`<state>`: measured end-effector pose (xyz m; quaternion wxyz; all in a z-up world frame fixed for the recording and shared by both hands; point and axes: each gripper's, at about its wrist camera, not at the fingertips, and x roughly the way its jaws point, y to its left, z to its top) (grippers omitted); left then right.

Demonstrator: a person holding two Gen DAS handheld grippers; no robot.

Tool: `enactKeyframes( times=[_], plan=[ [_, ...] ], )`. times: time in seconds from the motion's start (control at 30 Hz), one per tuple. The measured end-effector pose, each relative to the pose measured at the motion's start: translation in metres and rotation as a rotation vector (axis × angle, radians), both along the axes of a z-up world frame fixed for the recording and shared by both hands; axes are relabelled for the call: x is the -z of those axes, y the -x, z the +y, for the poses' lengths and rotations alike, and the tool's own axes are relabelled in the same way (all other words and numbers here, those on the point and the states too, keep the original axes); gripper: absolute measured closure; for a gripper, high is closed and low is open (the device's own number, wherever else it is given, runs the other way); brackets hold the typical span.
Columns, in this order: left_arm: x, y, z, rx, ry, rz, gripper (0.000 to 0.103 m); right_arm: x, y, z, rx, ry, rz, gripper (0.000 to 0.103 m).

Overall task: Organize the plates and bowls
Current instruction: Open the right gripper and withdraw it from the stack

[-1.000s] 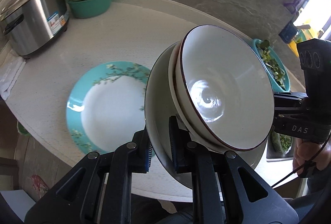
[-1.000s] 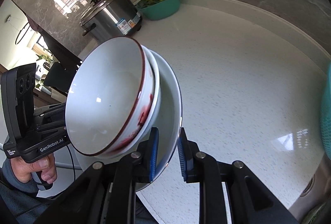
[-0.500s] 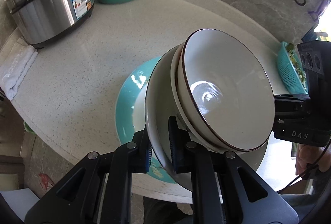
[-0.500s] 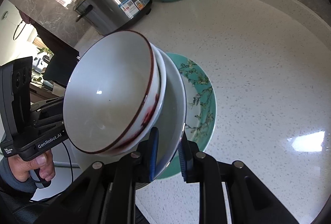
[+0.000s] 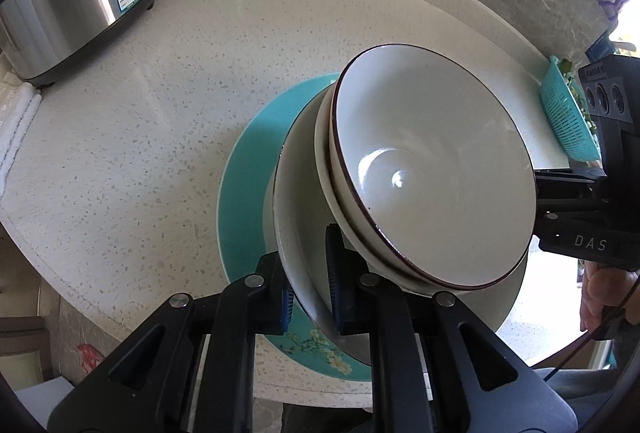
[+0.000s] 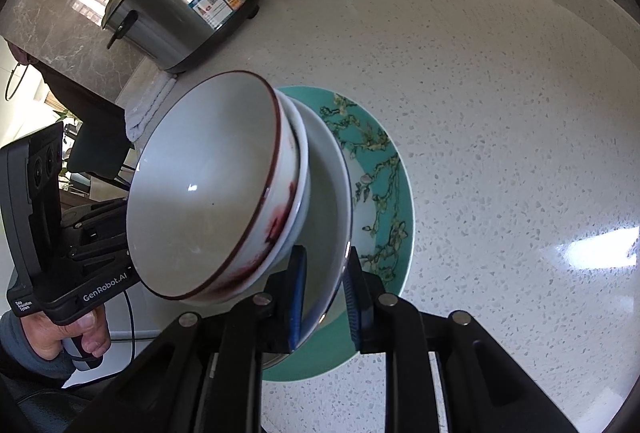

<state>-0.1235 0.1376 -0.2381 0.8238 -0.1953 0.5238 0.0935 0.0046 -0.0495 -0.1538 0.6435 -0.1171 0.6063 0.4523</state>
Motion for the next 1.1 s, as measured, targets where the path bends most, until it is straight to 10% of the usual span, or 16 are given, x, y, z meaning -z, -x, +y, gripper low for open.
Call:
enactKeyframes(
  times=[0.6,0.93,1.03,1.1],
  plan=[
    [-0.001,0.004,-0.002,0.031,-0.002,-0.04,0.085,-0.002,0.01,-0.006,0.074,-0.004,-0.058,0.075],
    [-0.029,0.038,-0.005,-0.008,-0.012,-0.065,0.043,-0.027,0.021,-0.032,0.149,-0.028,-0.103,0.032],
    [-0.047,0.05,-0.01,-0.039,-0.039,-0.096,0.004,-0.041,0.022,-0.047,0.164,-0.073,-0.101,0.018],
    [-0.064,0.058,-0.014,-0.079,-0.08,-0.119,0.0,-0.052,0.019,-0.057,0.176,-0.079,-0.115,0.016]
  ],
)
